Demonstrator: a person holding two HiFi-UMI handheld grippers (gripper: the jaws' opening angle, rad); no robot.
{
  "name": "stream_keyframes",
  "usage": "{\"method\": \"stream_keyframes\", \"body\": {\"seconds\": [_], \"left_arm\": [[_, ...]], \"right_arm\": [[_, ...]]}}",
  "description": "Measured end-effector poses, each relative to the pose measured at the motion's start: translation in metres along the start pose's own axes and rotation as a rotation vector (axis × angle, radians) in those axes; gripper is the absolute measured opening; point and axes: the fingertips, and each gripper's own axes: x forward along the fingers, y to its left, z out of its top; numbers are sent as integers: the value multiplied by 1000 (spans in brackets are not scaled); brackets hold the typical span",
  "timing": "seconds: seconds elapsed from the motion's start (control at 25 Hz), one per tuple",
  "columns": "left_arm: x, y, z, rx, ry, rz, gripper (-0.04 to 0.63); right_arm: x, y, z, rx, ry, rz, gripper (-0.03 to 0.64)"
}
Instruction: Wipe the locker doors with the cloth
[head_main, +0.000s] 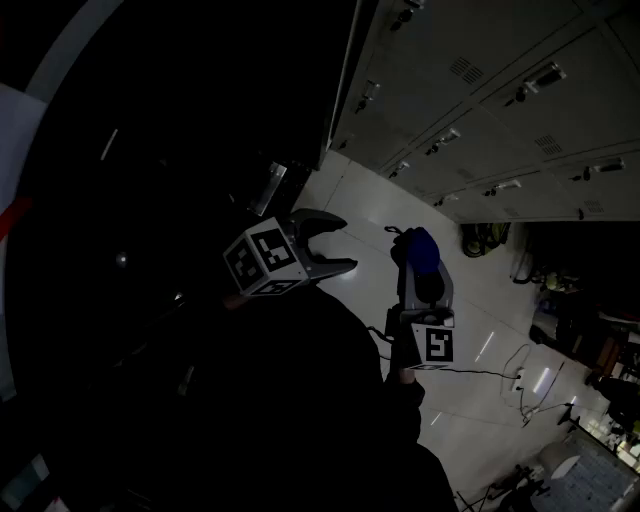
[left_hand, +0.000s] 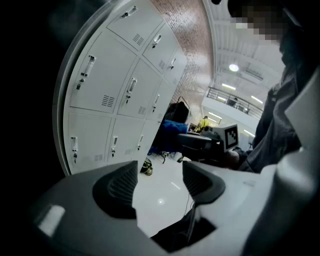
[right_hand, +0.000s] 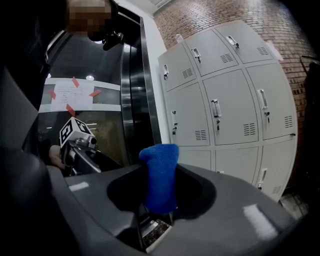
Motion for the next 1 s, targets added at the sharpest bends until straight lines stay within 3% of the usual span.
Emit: {"method": "stream_keyframes", "body": {"seconds": [0.24,0.72,1.0], "left_arm": [[-7,-5,2,0,6,11,264],[-7,-8,57,75,-52,-10,264],[1,-4,75,105,-68,-25,264]], "right_arm": [[-16,2,1,-5,2,0,123],[-27,-22,65,-89,-78,-21,123],[-20,-27,76,-106,-90,-4,123]]}}
